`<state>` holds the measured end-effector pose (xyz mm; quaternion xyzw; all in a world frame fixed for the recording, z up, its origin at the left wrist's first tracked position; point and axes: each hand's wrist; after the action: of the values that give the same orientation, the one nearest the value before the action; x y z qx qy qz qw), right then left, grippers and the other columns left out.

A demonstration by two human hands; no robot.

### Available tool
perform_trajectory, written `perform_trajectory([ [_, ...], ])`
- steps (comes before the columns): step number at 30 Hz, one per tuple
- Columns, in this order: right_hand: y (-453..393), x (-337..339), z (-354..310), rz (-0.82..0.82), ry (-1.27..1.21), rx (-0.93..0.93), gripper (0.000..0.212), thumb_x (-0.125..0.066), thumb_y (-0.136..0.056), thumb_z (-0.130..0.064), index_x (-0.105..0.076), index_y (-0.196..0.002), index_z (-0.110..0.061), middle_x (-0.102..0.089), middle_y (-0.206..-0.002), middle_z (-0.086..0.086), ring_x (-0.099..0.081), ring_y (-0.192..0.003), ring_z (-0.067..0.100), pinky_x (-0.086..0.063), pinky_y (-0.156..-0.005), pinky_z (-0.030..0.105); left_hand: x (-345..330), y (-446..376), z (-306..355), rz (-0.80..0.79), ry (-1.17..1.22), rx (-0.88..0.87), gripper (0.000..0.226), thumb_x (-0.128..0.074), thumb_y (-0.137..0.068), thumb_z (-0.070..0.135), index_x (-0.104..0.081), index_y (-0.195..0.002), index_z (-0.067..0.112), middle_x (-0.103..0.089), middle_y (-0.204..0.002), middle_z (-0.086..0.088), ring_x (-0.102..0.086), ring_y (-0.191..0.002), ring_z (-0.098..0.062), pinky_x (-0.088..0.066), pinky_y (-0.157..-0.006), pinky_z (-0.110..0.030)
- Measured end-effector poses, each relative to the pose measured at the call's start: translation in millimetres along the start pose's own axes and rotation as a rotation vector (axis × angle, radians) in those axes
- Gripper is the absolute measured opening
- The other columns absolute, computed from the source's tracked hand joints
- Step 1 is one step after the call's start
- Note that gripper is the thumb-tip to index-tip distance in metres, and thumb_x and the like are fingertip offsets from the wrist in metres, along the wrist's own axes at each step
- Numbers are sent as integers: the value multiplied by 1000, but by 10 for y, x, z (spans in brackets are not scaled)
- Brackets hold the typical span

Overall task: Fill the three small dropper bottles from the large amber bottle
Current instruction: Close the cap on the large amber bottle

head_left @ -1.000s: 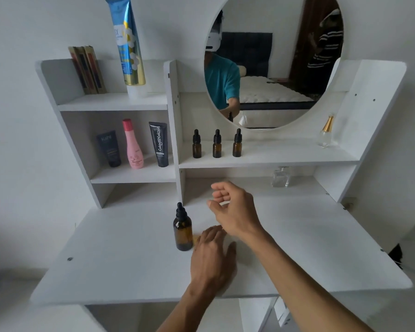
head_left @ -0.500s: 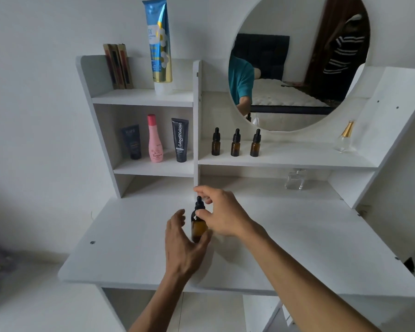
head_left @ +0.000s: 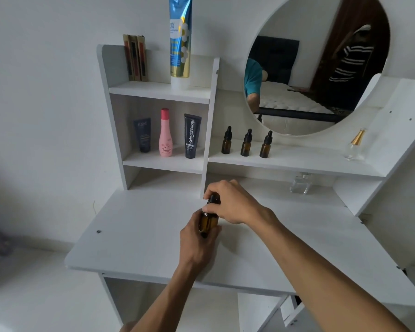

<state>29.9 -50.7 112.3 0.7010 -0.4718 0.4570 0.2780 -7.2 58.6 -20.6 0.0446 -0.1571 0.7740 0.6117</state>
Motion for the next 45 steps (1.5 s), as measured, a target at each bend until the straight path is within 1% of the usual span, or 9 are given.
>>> perform_trajectory([
  [4,3,23,42,-48,-22,15,37,-75,-87,-13,-69,-121,-23,-67,-120,0,-62,-104,16,-55,-91,31,1,26,-8,-12,24,4,40,-73,-86,26,-56,-121,38,-68,-96,19,-64,-85,2,-48,-68,-9],
  [9,0,19,15,15,53,2,40,-76,-87,-37,-67,-122,-21,-68,-116,1,-62,-100,19,-56,-84,35,-7,60,-9,-6,39,11,41,-72,-88,30,-57,-125,36,-67,-100,21,-64,-87,4,-51,-70,-11],
  [13,33,18,55,14,-77,4,44,-79,-85,-19,-67,-126,-20,-68,-115,-3,-63,-104,12,-54,-91,28,0,59,5,-11,42,-5,40,-72,-88,30,-55,-123,40,-67,-98,21,-63,-88,5,-51,-70,-11],
  [17,60,-54,90,61,-76,-13,49,-80,-83,-31,-64,-129,-22,-68,-117,-2,-66,-102,18,-56,-89,33,-1,67,-6,-11,44,-9,41,-72,-89,28,-57,-126,34,-68,-100,18,-64,-87,2,-51,-71,-11],
  [22,79,-113,153,120,-177,-30,48,-82,-82,-26,-66,-127,-21,-71,-121,1,-68,-105,18,-57,-93,36,1,77,29,-8,52,-16,41,-73,-88,28,-54,-122,42,-67,-97,22,-63,-87,6,-50,-69,-9],
  [34,81,-182,229,123,-238,-3,47,-80,-83,-24,-65,-128,-23,-69,-120,0,-63,-107,12,-49,-85,22,-26,62,-40,-6,46,-17,42,-72,-88,28,-57,-127,36,-70,-94,16,-67,-83,-6,-58,-73,-26],
  [37,74,-214,227,158,-239,-13,45,-81,-83,-27,-67,-125,-20,-71,-116,2,-66,-102,15,-56,-89,28,-32,60,-43,-7,40,-21,44,-72,-88,30,-56,-129,34,-70,-100,16,-67,-88,-4,-59,-77,-24],
  [41,69,-250,244,141,-274,-10,51,-82,-81,-24,-64,-129,-21,-68,-122,0,-64,-109,15,-48,-85,21,-36,58,-40,-14,59,-19,44,-72,-89,28,-56,-129,34,-70,-98,15,-68,-86,-5,-59,-76,-24],
  [45,70,-279,224,209,-229,-27,48,-83,-81,-31,-67,-125,-19,-71,-117,0,-67,-103,16,-56,-90,29,-28,50,-45,-11,50,-16,41,-72,-88,28,-58,-125,36,-70,-94,17,-67,-83,-5,-59,-74,-26],
])
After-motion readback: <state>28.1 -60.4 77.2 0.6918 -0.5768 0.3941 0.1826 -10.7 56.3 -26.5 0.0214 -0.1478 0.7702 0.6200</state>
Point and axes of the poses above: each hand's wrist, its own y-axis away from the middle knuckle, its own x-axis out of the back of the hand, z = x × y
